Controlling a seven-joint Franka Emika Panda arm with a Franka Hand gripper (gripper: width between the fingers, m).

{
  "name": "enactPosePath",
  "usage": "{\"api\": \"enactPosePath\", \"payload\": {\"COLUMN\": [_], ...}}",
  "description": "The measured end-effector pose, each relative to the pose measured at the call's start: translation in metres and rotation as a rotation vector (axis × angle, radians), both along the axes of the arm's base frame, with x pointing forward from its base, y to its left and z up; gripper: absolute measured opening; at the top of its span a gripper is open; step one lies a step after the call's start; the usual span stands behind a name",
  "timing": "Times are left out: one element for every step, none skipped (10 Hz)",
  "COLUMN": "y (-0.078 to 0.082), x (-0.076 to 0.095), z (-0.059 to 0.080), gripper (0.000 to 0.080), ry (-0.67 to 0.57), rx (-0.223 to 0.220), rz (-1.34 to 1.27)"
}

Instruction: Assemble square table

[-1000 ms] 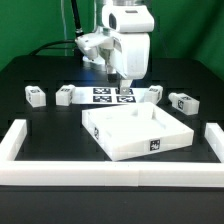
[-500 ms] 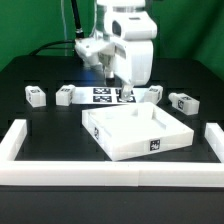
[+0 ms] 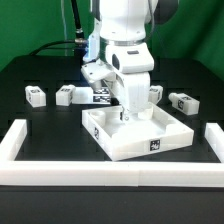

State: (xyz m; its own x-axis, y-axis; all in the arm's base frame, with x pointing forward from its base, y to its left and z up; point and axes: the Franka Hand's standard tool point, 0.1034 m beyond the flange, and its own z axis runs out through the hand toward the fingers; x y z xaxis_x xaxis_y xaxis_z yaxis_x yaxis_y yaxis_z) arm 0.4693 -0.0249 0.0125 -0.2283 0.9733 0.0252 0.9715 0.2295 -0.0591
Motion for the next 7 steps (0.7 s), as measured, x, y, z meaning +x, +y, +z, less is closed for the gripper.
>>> {"api": "enactPosePath", "payload": {"y": [-0.0002,-0.0006,-0.0007,-0.0009,-0.0011,-0.0011,-0.0012], "x": [-0.0004,-0.0005,-0.0006,-0.0008,0.0004,0.0007,0.0007], "z": [-0.0005,-0.0006,-0.0007,-0.0009,-0.0003,-0.0002,-0.0002], "gripper": [0.0388,0.0388,0.0204,0.0079,0.0079,0.0058,0.0058], "ry": [0.001,0.001,0.002,0.002,-0.003,-0.004,-0.004], "rx": [0.0,0.0,0.0,0.0,0.0,0.0,0.0], "rz": [-0.001,-0.001,-0.002,-0.002,-0.003,-0.004,-0.004]}}
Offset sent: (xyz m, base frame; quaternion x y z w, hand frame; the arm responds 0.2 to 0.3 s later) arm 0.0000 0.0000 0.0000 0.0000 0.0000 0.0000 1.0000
